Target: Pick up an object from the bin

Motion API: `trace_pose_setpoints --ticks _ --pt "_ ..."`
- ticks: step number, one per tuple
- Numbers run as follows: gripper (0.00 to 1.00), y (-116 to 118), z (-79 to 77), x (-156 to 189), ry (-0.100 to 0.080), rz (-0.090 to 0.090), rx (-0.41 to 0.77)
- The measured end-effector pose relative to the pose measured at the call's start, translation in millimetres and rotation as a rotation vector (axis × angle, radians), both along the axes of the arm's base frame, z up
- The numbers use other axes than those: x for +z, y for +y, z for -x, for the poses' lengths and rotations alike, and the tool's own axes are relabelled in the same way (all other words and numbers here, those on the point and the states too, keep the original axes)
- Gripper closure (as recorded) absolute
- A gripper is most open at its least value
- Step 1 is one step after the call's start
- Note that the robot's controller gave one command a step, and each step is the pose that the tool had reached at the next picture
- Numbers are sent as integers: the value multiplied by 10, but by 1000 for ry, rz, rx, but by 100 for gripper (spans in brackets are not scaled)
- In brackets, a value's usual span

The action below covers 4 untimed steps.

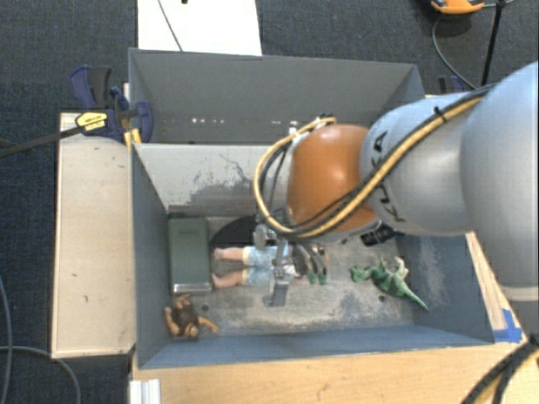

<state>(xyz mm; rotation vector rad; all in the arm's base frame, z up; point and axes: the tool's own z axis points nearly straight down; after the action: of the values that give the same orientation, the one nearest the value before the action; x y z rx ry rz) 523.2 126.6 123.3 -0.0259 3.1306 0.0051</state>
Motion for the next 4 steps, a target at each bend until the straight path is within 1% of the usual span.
trace_pose_setpoints --ticks 1,2,3,4 --pt "100 435 -346 -458 3 3 -48" --pt "100 435 -345 -458 3 3 -48" --pt "100 411 -178 65 16 5 -47" --pt "0 447 -300 573 6 1 -47"
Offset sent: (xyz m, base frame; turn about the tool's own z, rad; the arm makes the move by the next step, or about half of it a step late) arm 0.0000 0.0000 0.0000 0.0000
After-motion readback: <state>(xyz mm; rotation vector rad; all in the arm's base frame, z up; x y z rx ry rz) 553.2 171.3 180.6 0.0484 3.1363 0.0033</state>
